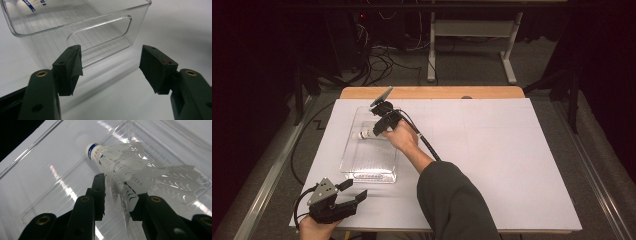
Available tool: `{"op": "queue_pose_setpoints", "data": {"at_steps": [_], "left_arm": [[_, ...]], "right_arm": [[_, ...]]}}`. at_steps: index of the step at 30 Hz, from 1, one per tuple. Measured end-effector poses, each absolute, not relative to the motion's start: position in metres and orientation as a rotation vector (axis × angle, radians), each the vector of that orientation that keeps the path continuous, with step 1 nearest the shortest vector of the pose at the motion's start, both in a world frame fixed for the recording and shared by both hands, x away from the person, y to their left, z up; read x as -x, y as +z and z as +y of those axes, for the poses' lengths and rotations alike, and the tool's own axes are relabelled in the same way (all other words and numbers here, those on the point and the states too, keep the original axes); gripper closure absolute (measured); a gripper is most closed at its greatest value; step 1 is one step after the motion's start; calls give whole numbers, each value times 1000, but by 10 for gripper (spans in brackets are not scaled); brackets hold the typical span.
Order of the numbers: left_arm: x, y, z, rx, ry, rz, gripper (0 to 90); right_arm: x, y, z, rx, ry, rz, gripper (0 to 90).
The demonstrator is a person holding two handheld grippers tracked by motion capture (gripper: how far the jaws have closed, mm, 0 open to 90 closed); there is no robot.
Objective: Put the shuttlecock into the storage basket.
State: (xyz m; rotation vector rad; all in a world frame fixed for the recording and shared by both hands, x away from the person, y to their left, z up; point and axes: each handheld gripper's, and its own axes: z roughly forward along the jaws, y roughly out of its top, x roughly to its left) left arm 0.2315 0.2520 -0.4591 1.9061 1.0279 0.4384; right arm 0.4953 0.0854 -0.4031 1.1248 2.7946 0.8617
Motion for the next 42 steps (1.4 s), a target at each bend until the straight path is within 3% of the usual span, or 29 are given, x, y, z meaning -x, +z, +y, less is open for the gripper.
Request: {"op": "queue_pose_setpoints", "data": {"at_steps": [22,33,42], "left_arm": [[-231,-459,252,-1906,439,1028,351],[-231,-459,252,-1907,439,1028,352],[-231,-459,252,-1907,440,1028,352]], "right_arm": [[-495,-402,80,-1134,780,2823,668],[-492,-399,76,-1148,767,2819,879],[-494,-403,74,-1177,797,2828,898]]}}
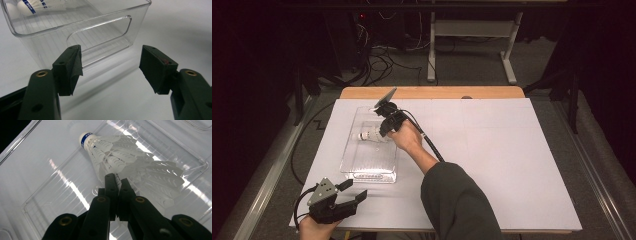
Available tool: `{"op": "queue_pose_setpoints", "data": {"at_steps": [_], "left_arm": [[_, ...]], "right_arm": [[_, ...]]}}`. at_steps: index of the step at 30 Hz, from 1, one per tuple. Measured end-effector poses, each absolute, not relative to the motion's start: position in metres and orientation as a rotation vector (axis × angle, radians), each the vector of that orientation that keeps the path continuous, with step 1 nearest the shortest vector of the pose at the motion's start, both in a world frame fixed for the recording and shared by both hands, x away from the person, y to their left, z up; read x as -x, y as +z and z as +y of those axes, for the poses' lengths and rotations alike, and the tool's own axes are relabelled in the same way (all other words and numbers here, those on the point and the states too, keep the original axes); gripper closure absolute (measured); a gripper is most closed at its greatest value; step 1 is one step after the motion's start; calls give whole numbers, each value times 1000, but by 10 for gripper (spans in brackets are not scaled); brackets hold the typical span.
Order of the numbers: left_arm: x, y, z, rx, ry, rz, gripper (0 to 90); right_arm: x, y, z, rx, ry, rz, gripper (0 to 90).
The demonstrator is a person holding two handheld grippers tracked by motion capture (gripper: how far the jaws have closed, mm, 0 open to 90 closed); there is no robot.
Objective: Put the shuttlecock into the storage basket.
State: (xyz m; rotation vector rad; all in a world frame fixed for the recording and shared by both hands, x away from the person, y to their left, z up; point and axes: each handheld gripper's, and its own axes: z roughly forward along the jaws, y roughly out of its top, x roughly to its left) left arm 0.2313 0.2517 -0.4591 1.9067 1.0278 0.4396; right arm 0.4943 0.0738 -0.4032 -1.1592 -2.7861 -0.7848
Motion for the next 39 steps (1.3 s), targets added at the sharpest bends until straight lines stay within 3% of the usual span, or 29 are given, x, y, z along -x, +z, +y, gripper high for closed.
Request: {"op": "queue_pose_setpoints", "data": {"at_steps": [13,18,24,33,39], "left_arm": [[-231,-459,252,-1908,437,1028,352],[-232,-459,251,-1907,435,1030,352],[-232,-459,251,-1919,435,1026,353],[-232,-459,251,-1917,436,1028,353],[-231,-459,250,-1921,447,1027,353]], "right_arm": [[-494,-399,70,1179,-753,-2813,759],[-493,-395,65,1177,-749,-2830,774],[-492,-395,63,1177,-760,-2844,900],[-493,-398,65,1207,-710,-2842,896],[-492,-397,62,1211,-701,-2871,806]]}}
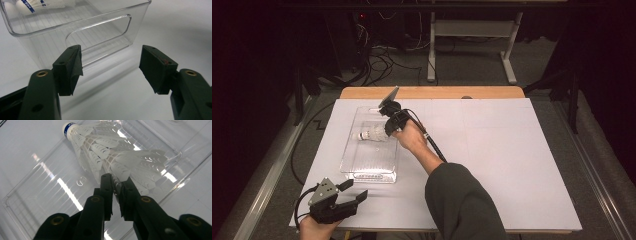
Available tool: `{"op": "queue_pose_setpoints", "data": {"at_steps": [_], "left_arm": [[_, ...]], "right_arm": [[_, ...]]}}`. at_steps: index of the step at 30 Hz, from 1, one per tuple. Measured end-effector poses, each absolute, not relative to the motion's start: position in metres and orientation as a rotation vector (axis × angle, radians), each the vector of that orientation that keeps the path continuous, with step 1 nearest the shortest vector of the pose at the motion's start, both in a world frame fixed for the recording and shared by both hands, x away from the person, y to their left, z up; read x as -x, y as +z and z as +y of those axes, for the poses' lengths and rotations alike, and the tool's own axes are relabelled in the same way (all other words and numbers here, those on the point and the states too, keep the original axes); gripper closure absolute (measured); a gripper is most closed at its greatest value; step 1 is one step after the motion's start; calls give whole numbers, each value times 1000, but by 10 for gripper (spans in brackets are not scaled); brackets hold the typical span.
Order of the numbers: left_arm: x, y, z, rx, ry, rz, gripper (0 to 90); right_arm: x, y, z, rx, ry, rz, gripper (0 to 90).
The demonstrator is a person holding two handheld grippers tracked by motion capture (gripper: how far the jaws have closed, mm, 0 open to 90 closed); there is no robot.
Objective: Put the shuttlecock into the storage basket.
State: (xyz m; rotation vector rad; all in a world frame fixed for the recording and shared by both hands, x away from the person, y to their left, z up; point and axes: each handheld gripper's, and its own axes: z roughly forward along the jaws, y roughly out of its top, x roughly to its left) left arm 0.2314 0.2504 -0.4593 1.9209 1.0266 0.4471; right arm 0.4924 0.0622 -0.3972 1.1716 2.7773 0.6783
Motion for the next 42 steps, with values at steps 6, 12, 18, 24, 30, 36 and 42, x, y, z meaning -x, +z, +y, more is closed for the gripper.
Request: {"op": "queue_pose_setpoints", "data": {"at_steps": [6,12,18,24,30,36,42], "left_arm": [[-231,-459,250,-1922,452,1027,353],[-231,-459,250,-1923,453,1027,353],[-231,-459,250,-1924,453,1027,353],[-231,-459,249,-1923,453,1027,353],[-231,-459,249,-1923,452,1028,353],[-231,-459,250,-1921,451,1028,353],[-231,-459,250,-1923,451,1026,353]], "right_arm": [[-492,-393,59,-1169,707,2756,795],[-491,-391,57,-1172,717,2745,885],[-492,-396,60,-1177,690,2764,900],[-494,-398,60,-1185,705,2764,900],[-494,-400,59,-1203,668,2769,900],[-493,-399,61,-1183,694,2767,791],[-489,-396,60,-1166,697,2747,771]]}}
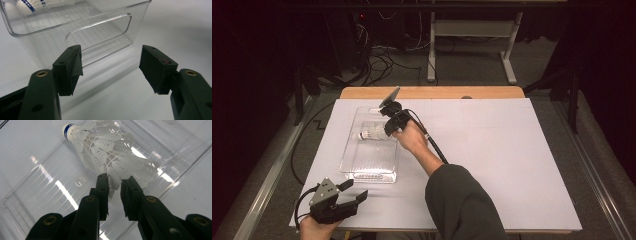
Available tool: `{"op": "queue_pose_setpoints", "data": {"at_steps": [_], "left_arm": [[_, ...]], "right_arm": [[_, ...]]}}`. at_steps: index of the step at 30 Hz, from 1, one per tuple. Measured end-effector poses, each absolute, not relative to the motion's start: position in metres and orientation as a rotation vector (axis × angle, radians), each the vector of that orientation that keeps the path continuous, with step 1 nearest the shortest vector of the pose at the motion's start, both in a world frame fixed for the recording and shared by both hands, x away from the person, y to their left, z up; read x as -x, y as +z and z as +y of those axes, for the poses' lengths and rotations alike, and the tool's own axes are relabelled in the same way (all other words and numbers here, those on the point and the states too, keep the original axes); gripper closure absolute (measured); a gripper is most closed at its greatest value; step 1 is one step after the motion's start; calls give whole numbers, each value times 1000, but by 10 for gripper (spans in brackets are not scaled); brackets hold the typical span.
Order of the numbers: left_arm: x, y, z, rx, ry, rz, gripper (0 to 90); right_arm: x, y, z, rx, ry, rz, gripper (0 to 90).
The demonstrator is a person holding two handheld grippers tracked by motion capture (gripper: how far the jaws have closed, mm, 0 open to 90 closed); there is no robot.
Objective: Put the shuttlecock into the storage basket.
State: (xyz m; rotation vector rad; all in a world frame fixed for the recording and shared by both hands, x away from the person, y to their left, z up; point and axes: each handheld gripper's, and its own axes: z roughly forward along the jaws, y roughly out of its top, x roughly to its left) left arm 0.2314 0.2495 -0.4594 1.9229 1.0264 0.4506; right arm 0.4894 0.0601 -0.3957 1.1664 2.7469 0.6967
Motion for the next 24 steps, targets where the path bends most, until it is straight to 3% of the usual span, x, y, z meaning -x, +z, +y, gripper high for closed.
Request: {"op": "queue_pose_setpoints", "data": {"at_steps": [24], "left_arm": [[-232,-460,249,-1922,450,1029,353]], "right_arm": [[-482,-382,46,-1126,826,2650,715]]}}
